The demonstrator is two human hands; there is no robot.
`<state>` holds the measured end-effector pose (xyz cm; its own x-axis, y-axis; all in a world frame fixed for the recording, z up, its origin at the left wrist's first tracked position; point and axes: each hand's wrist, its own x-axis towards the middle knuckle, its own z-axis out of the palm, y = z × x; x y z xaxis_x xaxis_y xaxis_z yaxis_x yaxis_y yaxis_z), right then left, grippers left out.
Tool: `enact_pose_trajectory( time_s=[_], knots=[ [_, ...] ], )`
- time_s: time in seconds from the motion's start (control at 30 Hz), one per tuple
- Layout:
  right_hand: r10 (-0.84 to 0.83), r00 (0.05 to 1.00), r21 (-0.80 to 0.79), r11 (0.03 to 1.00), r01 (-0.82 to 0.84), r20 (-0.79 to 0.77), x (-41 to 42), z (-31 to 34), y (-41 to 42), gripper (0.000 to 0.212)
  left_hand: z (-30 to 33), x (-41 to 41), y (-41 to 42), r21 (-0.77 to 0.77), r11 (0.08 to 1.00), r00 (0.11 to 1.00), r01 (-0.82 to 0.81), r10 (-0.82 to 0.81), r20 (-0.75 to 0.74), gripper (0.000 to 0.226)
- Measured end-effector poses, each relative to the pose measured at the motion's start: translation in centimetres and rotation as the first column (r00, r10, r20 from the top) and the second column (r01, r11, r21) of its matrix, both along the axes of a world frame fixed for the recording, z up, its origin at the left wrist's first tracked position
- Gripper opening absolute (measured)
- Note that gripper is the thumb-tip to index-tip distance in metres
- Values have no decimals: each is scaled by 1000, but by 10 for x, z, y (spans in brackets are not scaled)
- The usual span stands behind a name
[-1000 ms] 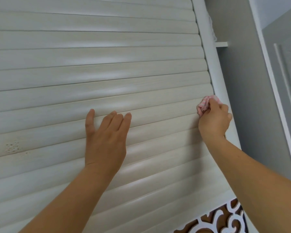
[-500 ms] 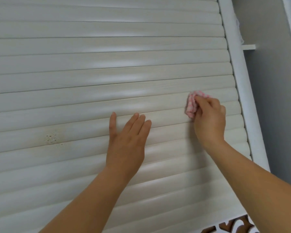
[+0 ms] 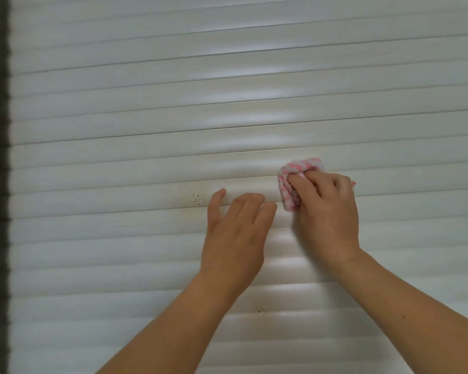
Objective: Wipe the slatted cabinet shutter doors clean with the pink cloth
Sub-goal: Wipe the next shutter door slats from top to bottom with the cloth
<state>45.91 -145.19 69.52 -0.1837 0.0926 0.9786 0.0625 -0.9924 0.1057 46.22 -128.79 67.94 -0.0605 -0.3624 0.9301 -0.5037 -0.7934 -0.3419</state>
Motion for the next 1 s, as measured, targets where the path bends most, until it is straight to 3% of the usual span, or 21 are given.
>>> enact_pose_trajectory(
  time_s=[0.27,0.57,1.0],
  knots=[
    [4,998,-123,992,-12,-65,30,4,69,35,-5,21,64,-189,981,999,38,-39,0,54],
    [-44,999,-182,982,46,12,48,4,144,36,-11,50,134,-349,935,988,-65,12,-152,60],
    [3,998,-218,976,-16,-60,67,7,230,37,-20,67,174,-341,940,995,-27,-6,-97,43]
  ],
)
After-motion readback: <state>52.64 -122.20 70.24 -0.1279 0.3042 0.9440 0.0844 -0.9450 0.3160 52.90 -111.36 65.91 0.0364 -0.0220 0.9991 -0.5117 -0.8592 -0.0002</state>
